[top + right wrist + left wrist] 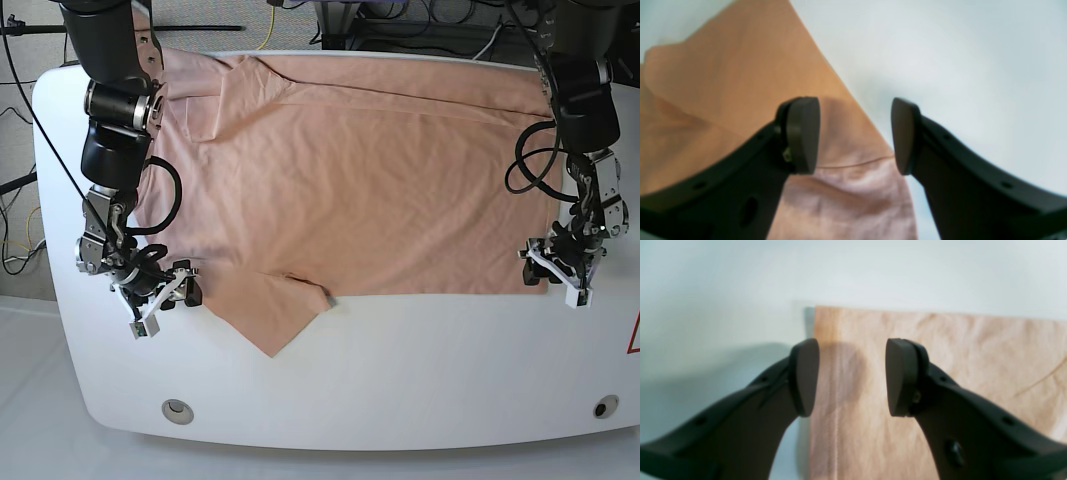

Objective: Fold the T-shirt properly
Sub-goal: 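Move both grippers across the shirt toward its hem corners, then lower both open grippers onto the hem corners of the shirt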

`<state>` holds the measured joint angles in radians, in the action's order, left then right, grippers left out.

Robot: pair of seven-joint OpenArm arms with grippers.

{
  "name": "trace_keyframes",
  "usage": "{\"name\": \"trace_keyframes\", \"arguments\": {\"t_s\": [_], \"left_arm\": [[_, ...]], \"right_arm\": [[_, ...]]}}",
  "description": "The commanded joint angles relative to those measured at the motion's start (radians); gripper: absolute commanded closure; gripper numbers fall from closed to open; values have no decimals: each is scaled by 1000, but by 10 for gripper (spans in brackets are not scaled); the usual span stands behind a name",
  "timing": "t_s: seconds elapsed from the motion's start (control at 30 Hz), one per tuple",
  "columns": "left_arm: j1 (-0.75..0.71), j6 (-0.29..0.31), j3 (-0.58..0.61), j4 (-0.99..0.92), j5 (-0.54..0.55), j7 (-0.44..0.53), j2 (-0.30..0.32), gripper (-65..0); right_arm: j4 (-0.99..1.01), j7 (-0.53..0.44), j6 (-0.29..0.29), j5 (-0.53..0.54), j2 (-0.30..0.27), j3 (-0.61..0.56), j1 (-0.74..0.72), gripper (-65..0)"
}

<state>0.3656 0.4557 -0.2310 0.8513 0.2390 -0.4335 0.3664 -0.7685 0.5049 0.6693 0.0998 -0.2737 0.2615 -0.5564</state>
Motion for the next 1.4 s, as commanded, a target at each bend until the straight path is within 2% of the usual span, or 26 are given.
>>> {"name": "trace_keyframes", "arguments": {"t_s": [0.0, 0.53, 1.37], "left_arm": [[28, 1, -3, 15, 10, 12, 8, -296], [10, -6, -2, 17, 5, 4, 11, -294], [-5, -13, -15, 12, -4, 6, 12, -300]], "right_arm": [[-14, -30, -2, 12, -6, -9, -33, -329], [-15, -48, -1, 13, 12, -65, -26, -322], [23, -71, 11, 2, 29, -51, -23, -330]]}}
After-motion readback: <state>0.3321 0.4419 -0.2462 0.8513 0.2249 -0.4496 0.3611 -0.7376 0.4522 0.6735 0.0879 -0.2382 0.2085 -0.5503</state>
